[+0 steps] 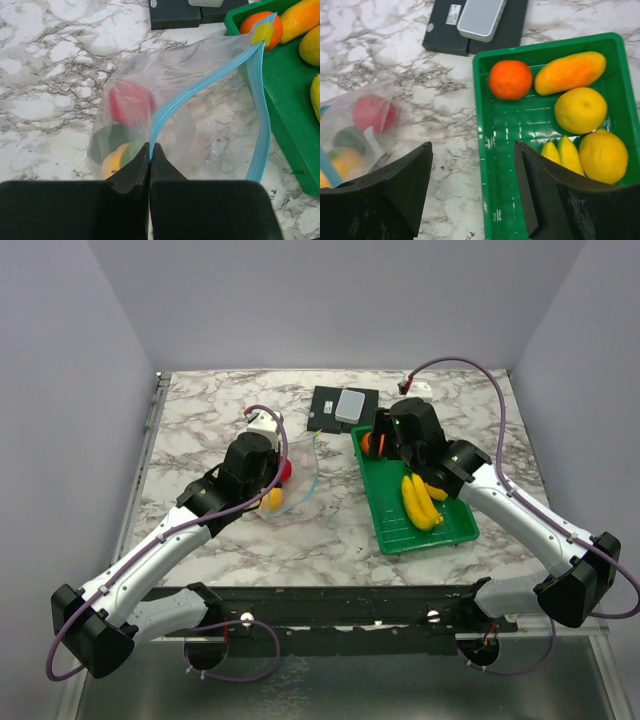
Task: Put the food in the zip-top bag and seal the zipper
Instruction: Pick up the fake fruit from the bin.
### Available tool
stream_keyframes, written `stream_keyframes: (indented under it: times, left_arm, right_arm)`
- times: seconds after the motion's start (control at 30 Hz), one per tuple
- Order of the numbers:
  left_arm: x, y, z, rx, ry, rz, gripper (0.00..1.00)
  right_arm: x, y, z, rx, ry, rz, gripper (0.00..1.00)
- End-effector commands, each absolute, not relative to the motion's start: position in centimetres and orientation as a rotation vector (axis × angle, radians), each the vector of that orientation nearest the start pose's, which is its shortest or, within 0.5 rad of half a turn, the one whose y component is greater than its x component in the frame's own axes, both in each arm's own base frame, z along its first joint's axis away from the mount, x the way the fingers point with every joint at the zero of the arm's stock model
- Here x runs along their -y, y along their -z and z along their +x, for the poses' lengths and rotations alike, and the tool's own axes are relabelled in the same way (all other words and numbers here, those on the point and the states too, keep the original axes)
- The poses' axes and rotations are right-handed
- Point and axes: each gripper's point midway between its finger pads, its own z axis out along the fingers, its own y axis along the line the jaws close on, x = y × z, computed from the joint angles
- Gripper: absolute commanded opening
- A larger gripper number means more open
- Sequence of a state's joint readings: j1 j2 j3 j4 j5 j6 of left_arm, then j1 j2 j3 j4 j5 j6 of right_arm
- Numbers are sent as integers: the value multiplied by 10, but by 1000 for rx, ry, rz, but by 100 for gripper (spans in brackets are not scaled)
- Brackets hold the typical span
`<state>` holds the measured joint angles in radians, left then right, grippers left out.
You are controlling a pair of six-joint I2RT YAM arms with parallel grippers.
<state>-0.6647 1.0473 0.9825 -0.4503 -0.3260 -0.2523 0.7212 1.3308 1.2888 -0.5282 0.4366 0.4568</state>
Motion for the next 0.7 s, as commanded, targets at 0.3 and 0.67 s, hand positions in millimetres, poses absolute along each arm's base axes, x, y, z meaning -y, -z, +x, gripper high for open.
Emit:
stream_keyframes:
  times: [0.3, 0.67]
  left_arm:
    - [164, -235, 287, -2027, 235, 226, 0]
    - [167, -232, 286, -2037, 249, 238, 0]
  right_arm:
    - [-136, -191, 349, -2234, -14, 92, 90]
    - [-104, -143, 365, -2303, 33, 199, 100]
